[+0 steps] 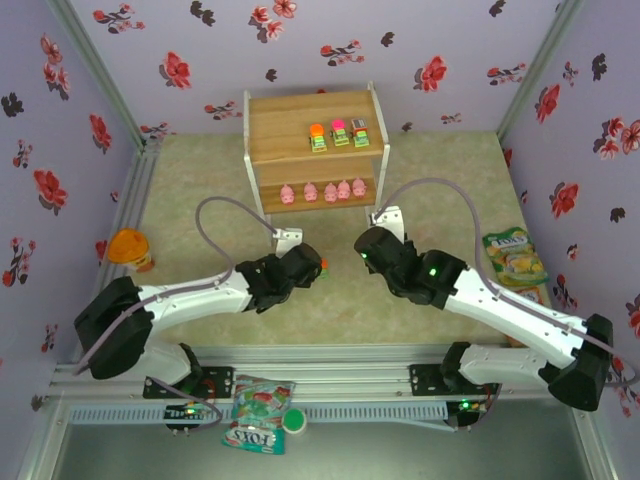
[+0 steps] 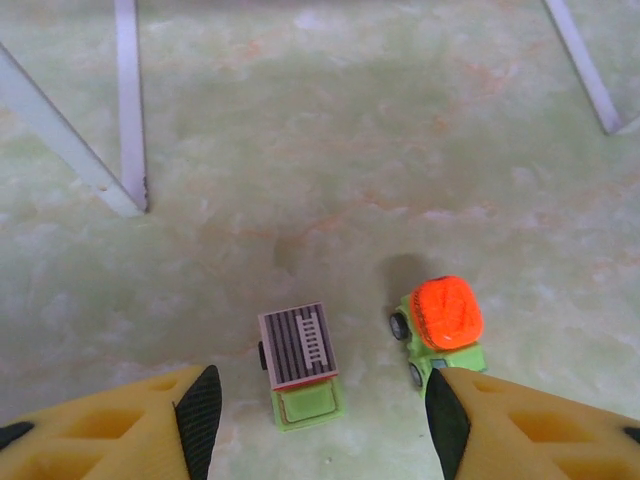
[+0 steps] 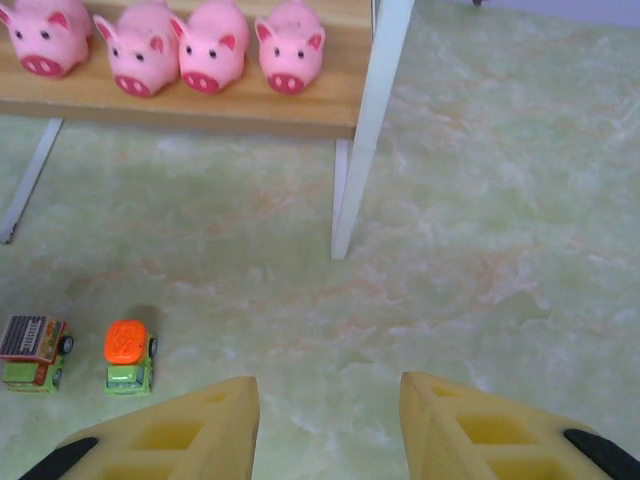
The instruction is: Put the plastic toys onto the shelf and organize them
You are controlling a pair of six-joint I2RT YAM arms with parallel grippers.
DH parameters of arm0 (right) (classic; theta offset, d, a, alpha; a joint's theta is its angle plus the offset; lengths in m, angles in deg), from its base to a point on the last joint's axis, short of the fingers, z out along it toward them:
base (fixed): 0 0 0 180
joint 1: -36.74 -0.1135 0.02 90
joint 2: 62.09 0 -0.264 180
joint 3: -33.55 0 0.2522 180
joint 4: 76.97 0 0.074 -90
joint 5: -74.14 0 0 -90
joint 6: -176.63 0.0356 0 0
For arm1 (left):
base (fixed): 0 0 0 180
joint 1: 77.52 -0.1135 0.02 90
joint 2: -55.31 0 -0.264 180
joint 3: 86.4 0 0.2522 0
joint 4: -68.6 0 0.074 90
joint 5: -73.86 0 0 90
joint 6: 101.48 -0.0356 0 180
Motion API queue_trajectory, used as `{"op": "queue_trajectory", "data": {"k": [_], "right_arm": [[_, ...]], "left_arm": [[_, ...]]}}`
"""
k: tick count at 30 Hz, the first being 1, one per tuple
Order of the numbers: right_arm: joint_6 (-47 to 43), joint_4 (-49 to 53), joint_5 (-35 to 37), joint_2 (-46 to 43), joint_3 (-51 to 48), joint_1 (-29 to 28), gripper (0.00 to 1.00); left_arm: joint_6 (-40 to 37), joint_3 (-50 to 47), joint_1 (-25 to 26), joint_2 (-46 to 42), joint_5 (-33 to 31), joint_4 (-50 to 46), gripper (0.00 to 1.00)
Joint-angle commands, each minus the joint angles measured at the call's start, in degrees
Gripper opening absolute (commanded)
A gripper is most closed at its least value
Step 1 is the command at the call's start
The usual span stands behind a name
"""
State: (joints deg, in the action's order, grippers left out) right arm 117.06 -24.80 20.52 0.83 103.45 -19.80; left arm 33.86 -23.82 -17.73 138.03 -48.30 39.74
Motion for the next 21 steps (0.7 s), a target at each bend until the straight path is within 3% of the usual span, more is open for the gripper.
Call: {"op": "queue_trajectory", "data": {"k": [1,12,21], "right_arm": [[3.1,-2.4,-0.4,-1.8,-2.0,-0.2,0.42],[5.3,-4.3,-2.0,-2.9,-6.5,-0.3,0.42],[5.9,-5.0,-2.8,-3.4,-8.5,-0.3,0.42]], "left_arm": [[5.0,2.5,0.4,2.3,-3.7,-5.0,0.6],[12.3,4.4,0.3,8.3,-3.1,-7.4,0.55],[13.9,4.5,0.6,12.8,-1.9,-5.8,0.55]]}}
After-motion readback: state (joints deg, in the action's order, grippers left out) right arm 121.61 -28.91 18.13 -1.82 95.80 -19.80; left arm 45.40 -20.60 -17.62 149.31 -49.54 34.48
